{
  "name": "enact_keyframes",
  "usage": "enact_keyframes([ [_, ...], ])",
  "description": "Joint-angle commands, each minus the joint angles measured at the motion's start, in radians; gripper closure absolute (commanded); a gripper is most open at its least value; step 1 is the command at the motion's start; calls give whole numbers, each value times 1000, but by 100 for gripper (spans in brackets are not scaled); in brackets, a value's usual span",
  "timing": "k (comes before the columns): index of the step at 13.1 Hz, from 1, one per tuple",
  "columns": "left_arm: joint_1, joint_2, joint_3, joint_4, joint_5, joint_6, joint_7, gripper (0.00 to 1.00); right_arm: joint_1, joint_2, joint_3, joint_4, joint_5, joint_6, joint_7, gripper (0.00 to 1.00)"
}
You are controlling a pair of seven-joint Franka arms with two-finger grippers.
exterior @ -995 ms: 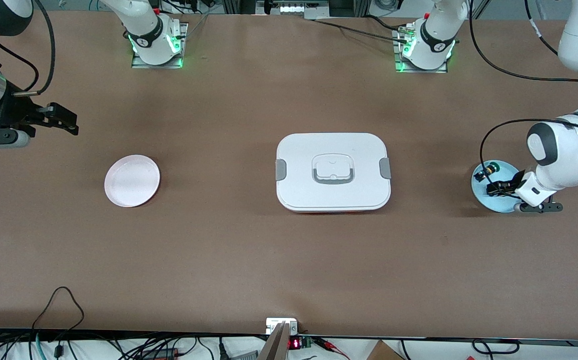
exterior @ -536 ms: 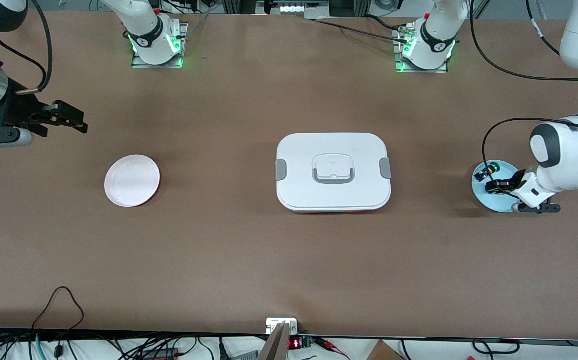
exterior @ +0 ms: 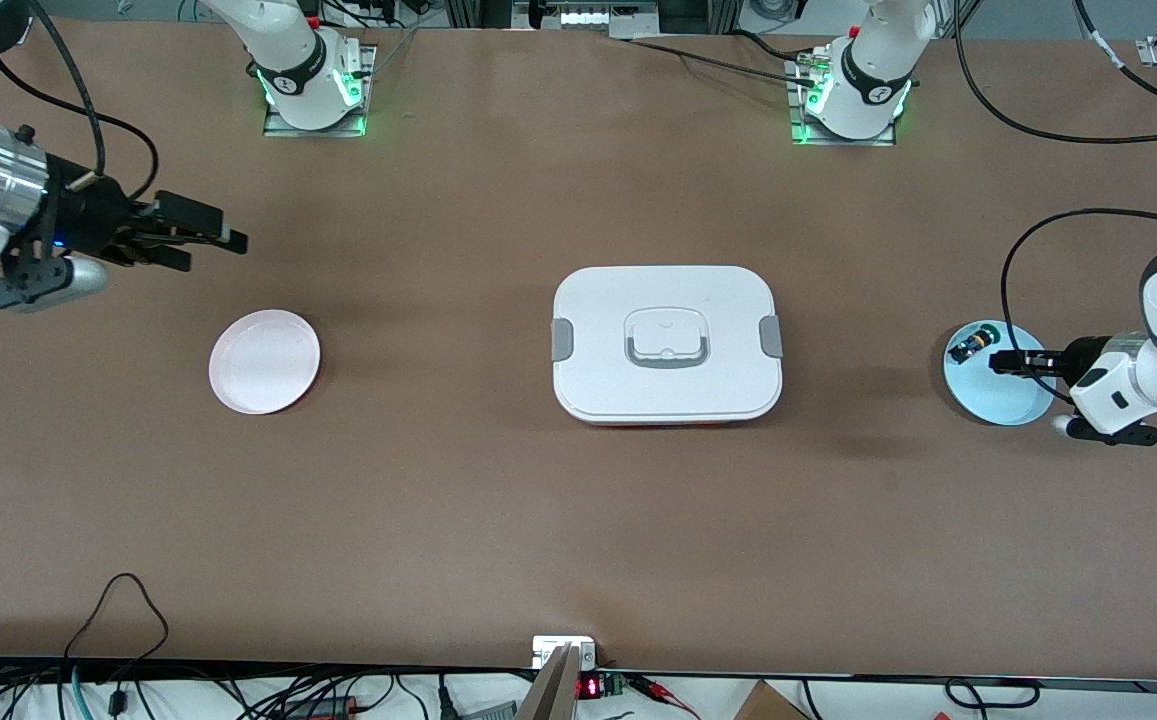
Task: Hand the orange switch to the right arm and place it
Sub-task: 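Lift the switch with the left gripper while the right gripper rises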
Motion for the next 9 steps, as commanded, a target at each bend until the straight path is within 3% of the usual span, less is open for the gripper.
enact_keyframes([
  [1,3,9,-31,51,-176,-110,34,58,-12,71,-1,14,193,-51,-31,0],
  [4,10,11,-84,59,-407,-141,134,59,-42,126,-3,5,417,-65,-46,0],
  [6,10,34,-93,45,-618,-175,317,59,-47,141,-1,-52,593,-64,-51,0],
  [8,-2,48,-99,35,-691,-193,475,59,-41,140,2,-103,722,-51,-93,0],
  [9,1,63,-140,34,-731,-193,557,60,-35,138,3,-114,745,-50,-135,0],
])
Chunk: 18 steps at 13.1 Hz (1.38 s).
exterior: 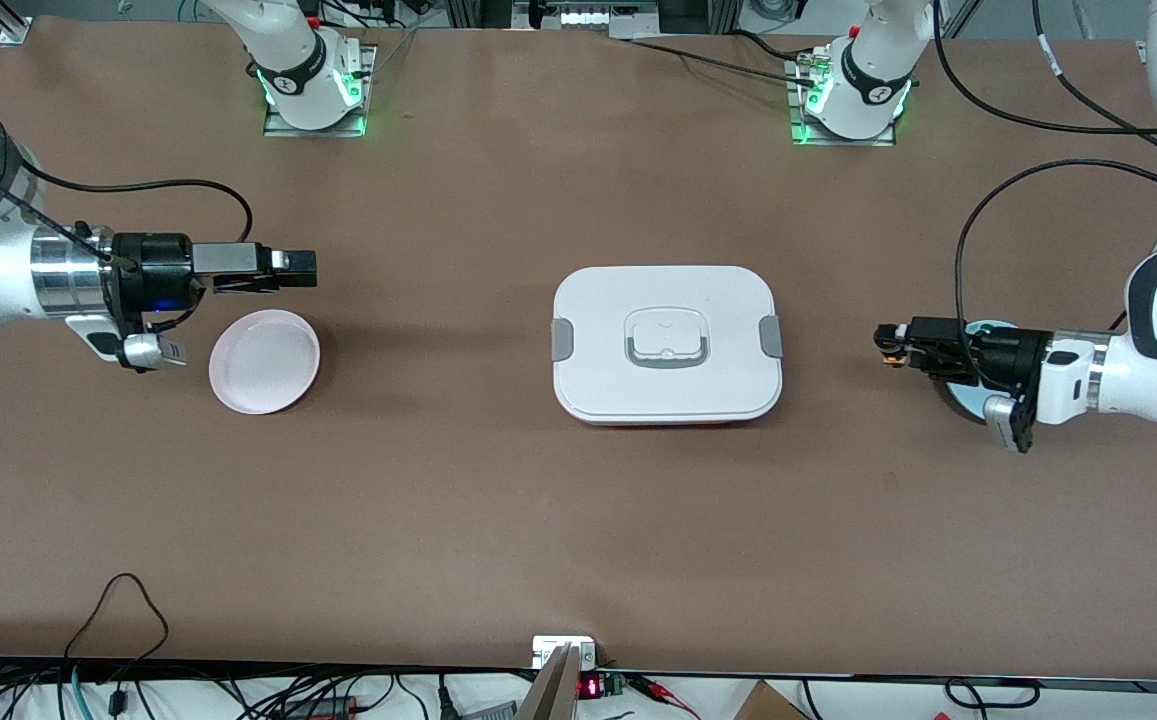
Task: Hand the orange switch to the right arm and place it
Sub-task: 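Lift the switch with the left gripper while the right gripper rises, then bring the switch to the right gripper and grasp it there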
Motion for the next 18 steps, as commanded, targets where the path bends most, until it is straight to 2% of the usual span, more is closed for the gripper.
enact_keyframes([
  [1,6,50,-80,5,-132,-17,237,59,7,-18,12,-53,103,-3,-89,0],
  [4,-41,136,-137,7,-334,-9,534,59,8,-22,57,-113,273,32,-126,0],
  [6,-113,136,-138,11,-440,0,670,59,7,-19,92,-116,280,58,-147,0],
  [8,-199,121,-140,13,-520,69,791,59,10,-16,109,-124,289,80,-149,0],
  [11,-262,72,-152,10,-553,141,854,59,11,-13,129,-138,292,112,-140,0],
  [15,-262,26,-314,1,-588,397,864,60,14,1,132,-176,294,120,-101,0],
  [18,-319,32,-382,-2,-660,627,865,60,14,10,164,-199,366,133,-101,0],
])
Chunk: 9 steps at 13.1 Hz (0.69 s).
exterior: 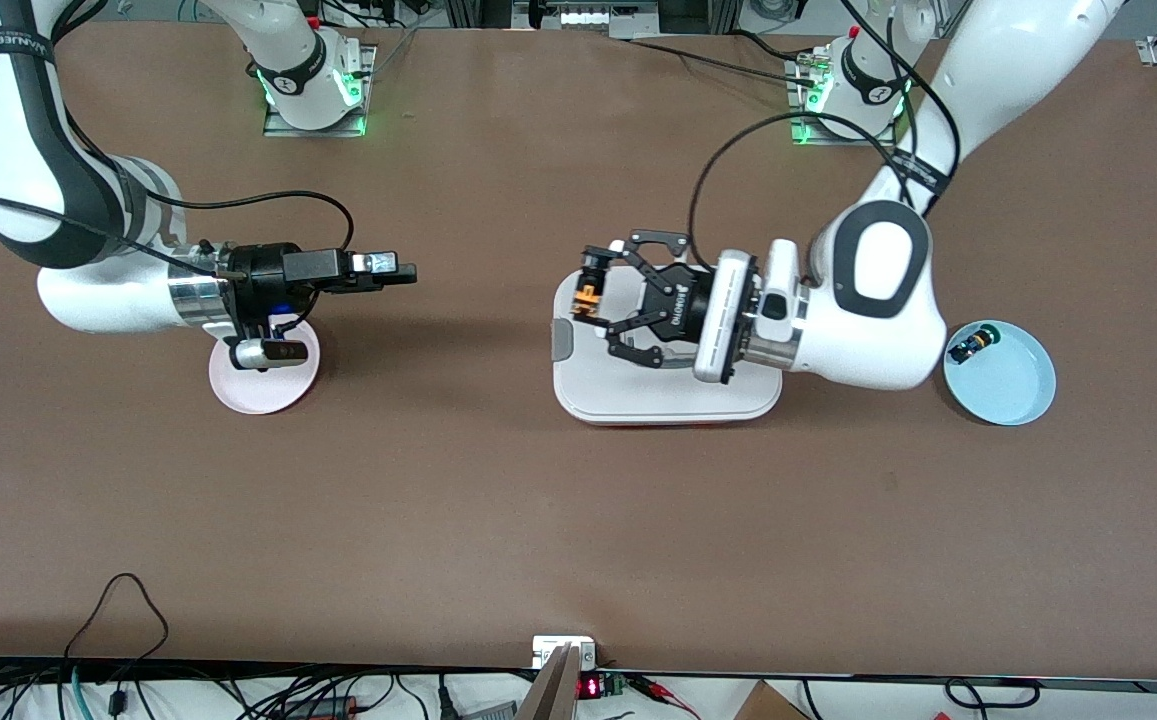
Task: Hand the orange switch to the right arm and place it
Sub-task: 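Bring the switch to the right gripper and grasp it there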
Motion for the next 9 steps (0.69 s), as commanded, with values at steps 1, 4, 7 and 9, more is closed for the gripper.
enact_keyframes([
  [1,-66,-19,-24,-22,-93,179,34,60,1,-9,30,-19,56,32,13,0],
  [4,-159,-19,-24,-13,-160,333,34,59,18,4,53,-32,92,53,14,0],
  [7,-210,-19,-24,-8,-255,422,61,59,44,17,54,-41,116,69,53,0],
  [9,-215,-21,-25,-9,-285,424,106,59,60,22,54,-41,116,79,65,0],
])
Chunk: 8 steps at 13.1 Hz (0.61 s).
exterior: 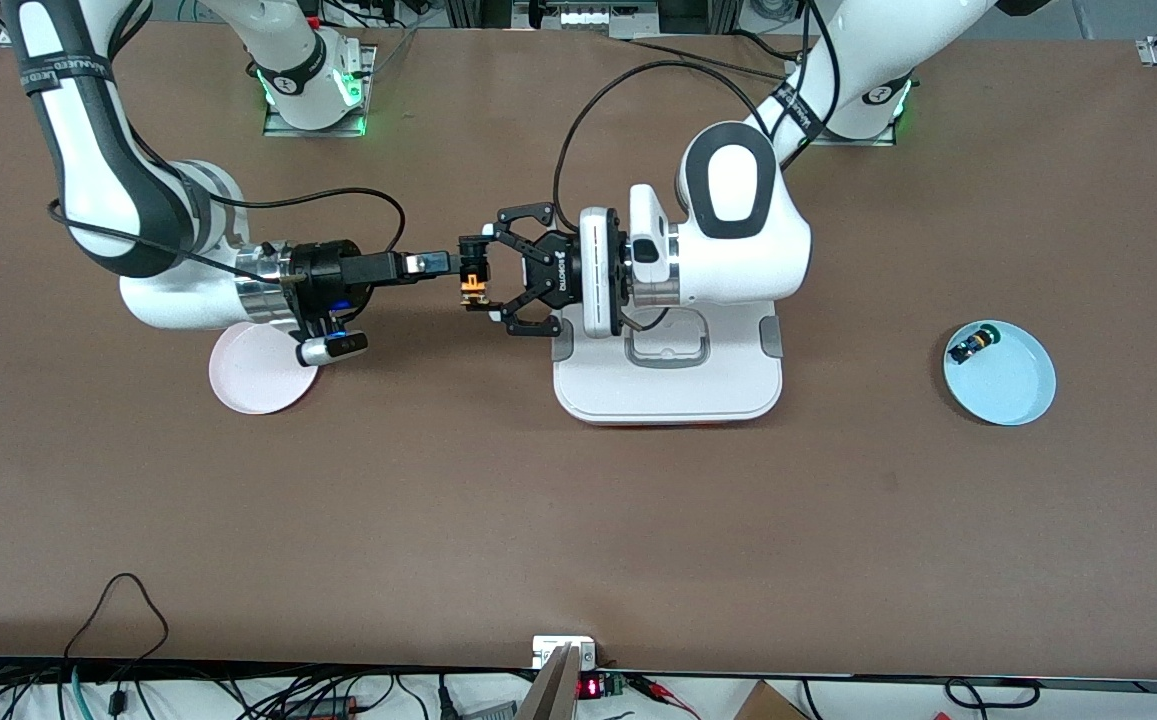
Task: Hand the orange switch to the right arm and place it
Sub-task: 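Bring the switch to the right gripper and grasp it there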
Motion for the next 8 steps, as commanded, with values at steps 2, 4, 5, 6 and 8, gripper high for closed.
enact_keyframes([
  [2,0,-21,5,-6,-51,12,57,59,22,3,4,-5,22,19,26,0],
  [4,-2,-21,5,-8,-51,12,57,59,23,3,4,-5,20,18,57,1],
  [5,0,-21,5,-11,-51,12,57,59,22,3,4,-2,20,18,71,8],
  [6,1,-21,5,-13,-51,12,57,59,20,3,4,-1,22,12,69,27],
  [8,0,-22,5,-13,-51,12,57,58,17,5,4,1,59,6,69,60],
])
